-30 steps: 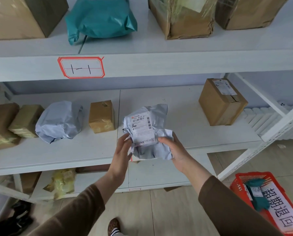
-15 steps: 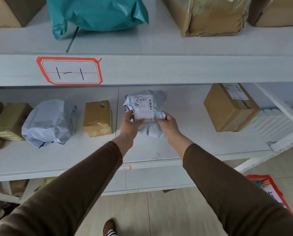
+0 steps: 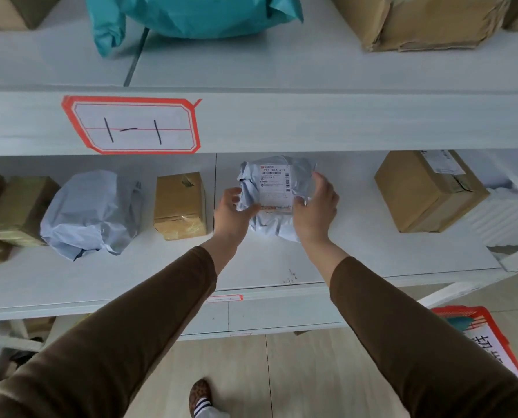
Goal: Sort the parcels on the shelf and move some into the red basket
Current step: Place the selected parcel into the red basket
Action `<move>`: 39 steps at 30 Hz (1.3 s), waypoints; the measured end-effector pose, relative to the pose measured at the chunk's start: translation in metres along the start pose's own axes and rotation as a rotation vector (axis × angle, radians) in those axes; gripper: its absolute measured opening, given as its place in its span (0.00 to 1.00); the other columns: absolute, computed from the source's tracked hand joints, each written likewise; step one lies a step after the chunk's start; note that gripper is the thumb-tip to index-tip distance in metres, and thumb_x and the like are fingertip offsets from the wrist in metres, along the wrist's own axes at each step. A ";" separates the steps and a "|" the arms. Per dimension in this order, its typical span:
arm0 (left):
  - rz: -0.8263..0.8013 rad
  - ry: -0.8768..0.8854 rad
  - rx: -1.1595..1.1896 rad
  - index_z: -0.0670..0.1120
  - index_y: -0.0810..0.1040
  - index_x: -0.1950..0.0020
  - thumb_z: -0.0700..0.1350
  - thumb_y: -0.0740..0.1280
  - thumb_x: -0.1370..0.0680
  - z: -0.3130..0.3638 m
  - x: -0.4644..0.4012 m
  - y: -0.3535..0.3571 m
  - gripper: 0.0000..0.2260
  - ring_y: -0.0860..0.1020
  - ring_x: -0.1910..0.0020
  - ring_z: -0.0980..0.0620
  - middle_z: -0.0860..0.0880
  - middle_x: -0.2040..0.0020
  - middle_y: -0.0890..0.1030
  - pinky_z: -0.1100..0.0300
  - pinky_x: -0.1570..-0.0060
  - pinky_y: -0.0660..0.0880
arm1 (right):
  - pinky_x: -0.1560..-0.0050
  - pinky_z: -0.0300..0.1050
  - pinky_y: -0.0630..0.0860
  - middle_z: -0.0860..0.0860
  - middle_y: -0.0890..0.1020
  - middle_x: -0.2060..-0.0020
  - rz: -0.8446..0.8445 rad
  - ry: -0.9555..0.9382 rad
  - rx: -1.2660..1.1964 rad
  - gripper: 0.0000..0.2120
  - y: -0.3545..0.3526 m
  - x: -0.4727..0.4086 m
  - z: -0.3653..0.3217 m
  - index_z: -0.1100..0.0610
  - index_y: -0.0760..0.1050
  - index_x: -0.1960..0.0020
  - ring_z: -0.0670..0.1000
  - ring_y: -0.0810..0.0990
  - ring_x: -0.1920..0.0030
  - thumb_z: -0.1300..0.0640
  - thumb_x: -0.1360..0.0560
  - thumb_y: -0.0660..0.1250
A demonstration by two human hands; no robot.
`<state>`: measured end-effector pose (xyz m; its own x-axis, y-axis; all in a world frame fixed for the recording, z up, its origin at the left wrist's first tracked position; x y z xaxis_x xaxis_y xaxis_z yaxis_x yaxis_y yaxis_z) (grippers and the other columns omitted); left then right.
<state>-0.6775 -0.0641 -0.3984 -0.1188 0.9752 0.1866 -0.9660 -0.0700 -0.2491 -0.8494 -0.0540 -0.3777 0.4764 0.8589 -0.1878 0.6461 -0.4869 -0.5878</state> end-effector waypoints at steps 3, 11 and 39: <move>0.122 0.135 -0.096 0.48 0.75 0.31 0.44 0.74 0.22 -0.005 -0.002 -0.039 0.21 0.74 0.33 0.45 0.46 0.34 0.76 0.45 0.30 0.72 | 0.31 0.51 0.68 0.56 0.77 0.34 0.047 -0.387 -0.096 0.24 0.015 0.028 -0.040 0.60 0.74 0.32 0.59 0.71 0.33 0.69 0.28 0.66; 0.323 -0.052 -0.154 0.48 0.68 0.23 0.46 0.72 0.21 -0.041 -0.030 -0.147 0.28 0.70 0.27 0.41 0.45 0.25 0.71 0.43 0.27 0.69 | 0.28 0.46 0.65 0.56 0.68 0.23 -0.630 -0.018 -0.242 0.29 0.107 0.070 -0.101 0.57 0.62 0.20 0.55 0.66 0.23 0.61 0.19 0.65; 0.099 0.217 0.038 0.54 0.67 0.33 0.64 0.77 0.32 -0.021 0.147 -0.137 0.34 0.73 0.32 0.48 0.58 0.33 0.68 0.43 0.40 0.80 | 0.38 0.58 0.77 0.58 0.83 0.43 -0.772 0.646 -1.162 0.16 0.031 0.147 -0.046 0.58 0.76 0.39 0.58 0.81 0.42 0.52 0.23 0.61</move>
<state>-0.5582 0.0930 -0.3569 -0.1654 0.9851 -0.0468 -0.9603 -0.1717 -0.2197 -0.7313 0.0499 -0.3873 -0.2115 0.8883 0.4076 0.7971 -0.0846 0.5980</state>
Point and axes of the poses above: each hand's wrist, its own x-axis away from the middle knuckle, its own y-axis out of the palm, z = x × y, the point moved 2 cm from there along -x, towards the middle knuckle
